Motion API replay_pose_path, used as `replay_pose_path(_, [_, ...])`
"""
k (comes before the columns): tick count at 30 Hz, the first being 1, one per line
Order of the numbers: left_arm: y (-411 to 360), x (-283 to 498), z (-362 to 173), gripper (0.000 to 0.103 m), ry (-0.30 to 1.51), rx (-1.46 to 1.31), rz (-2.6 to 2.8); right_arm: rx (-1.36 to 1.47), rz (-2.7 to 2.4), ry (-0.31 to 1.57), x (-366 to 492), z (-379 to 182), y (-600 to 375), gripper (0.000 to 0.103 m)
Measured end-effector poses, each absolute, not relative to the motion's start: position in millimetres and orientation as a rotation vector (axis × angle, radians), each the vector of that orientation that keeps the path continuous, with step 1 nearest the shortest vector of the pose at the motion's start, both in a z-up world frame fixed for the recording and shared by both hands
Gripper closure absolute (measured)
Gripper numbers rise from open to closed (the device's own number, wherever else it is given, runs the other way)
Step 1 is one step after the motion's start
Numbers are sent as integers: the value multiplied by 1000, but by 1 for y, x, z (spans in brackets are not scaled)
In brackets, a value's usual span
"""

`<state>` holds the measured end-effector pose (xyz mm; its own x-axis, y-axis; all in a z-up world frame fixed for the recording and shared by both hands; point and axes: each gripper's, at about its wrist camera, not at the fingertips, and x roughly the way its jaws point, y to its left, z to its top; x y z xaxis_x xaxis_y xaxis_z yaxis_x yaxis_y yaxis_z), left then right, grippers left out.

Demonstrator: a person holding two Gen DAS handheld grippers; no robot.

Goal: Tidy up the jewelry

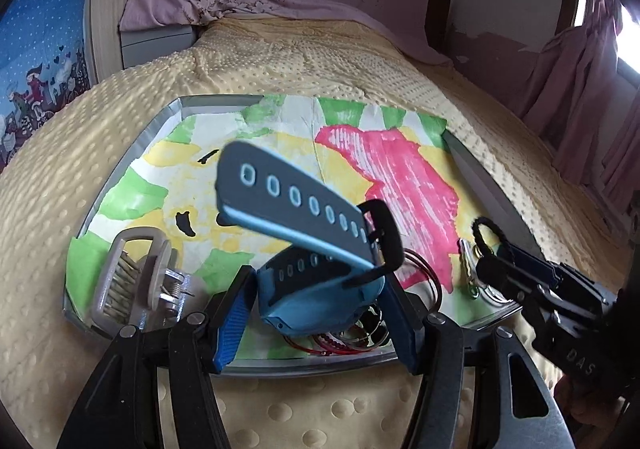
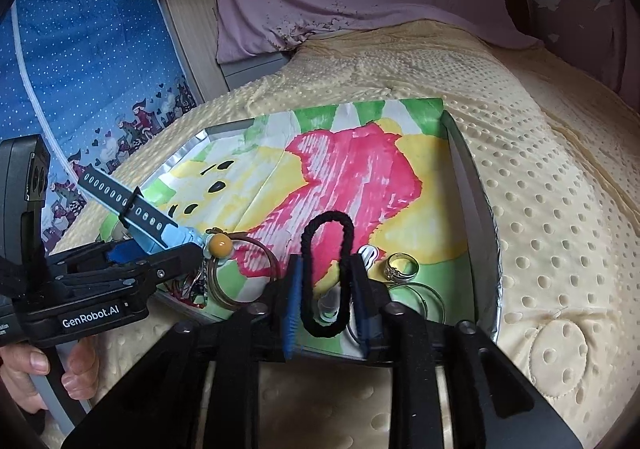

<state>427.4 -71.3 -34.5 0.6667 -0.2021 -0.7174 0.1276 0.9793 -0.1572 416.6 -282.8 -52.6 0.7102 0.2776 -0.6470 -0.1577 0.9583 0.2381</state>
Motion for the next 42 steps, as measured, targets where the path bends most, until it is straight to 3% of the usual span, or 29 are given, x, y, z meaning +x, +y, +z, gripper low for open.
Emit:
replay_pose_path(2, [-68, 426, -33, 41, 812, -117, -190, 165, 239, 725, 413, -51, -285, 61])
replay_pose_path(6, [-64, 420, -33, 36, 794, -130, -181, 162, 221, 706, 406, -49, -289, 60])
replay_pose_path(8, [-64, 417, -32, 26, 776, -129, -180, 157, 212, 691, 402, -47, -291, 59])
replay_pose_path(10, [-63, 415, -30, 25, 762, -131, -178, 149, 202, 685, 400, -45, -293, 48])
replay_pose_path(15, [-60, 409, -22, 25, 740, -137, -176, 141, 190, 676, 397, -39, -297, 47])
replay_pose_path(18, [-58, 403, -17, 24, 721, -138, -173, 152, 177, 644, 389, -33, -301, 38])
replay_pose_path(21, [-57, 396, -11, 19, 698, -136, -169, 161, 167, 614, 381, -27, -306, 36])
replay_pose_path(23, [-56, 390, -5, 11, 671, -134, -164, 172, 154, 598, 375, -24, -309, 27])
replay_pose_path(27, [-54, 376, 6, 5, 614, -130, -165, 191, 139, 561, 362, -14, -317, 20])
replay_pose_path(30, [-52, 365, 14, 1, 580, -139, -163, 191, 126, 534, 351, -8, -319, 9])
replay_pose_path(36, [-48, 340, 28, 0, 508, -134, -145, 211, 113, 469, 324, 9, -323, 1])
replay_pose_path(42, [-43, 303, 46, 0, 430, -105, -123, 200, 112, 394, 290, 28, -321, 1])
